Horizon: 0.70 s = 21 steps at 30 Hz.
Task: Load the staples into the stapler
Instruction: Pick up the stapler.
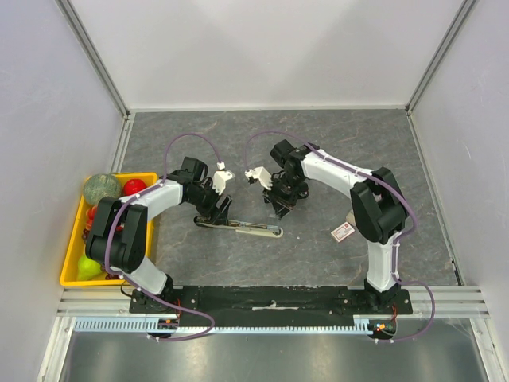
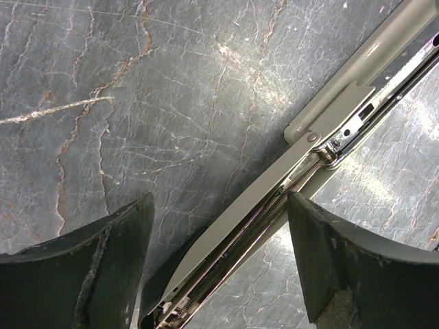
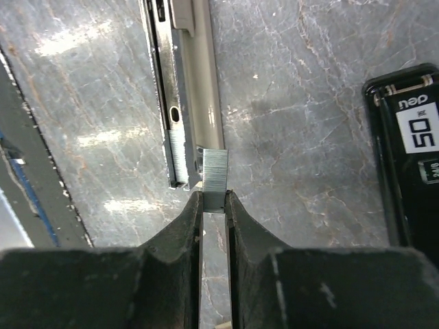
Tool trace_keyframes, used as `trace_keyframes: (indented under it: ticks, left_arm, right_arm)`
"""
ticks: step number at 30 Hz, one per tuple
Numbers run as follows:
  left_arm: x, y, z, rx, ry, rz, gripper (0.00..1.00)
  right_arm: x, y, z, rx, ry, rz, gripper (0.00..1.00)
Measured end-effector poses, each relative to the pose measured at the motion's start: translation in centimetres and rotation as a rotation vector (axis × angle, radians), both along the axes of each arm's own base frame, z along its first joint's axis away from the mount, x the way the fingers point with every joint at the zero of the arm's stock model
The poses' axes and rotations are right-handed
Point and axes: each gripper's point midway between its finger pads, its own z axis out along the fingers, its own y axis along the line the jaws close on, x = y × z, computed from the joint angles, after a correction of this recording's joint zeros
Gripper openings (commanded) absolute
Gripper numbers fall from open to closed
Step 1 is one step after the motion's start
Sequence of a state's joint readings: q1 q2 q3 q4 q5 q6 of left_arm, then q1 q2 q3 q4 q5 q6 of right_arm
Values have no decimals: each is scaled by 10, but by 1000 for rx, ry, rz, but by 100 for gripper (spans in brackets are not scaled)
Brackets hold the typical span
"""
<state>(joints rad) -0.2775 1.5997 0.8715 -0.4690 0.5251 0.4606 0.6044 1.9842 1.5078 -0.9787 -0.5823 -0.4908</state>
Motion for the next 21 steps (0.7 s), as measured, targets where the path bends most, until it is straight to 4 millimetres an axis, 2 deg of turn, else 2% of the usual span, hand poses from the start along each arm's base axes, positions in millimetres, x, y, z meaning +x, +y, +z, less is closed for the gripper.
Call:
trace_keyframes:
  ticks: [5, 9, 13, 21]
  left_arm:
    - [0, 0, 0, 0, 0, 0, 84]
    - [0, 0, 0, 2, -4, 1, 84]
    - [0, 1, 0, 5, -9, 4, 84]
    - [1, 2, 0, 11, -7, 18, 84]
  right_arm:
    - [3, 6, 3, -54, -112, 41, 20]
    - [-4, 19, 11, -74, -201, 103, 20]
    - [-12, 29, 11, -99, -246, 151, 20]
    - [-17, 33, 8, -156, -309, 197, 20]
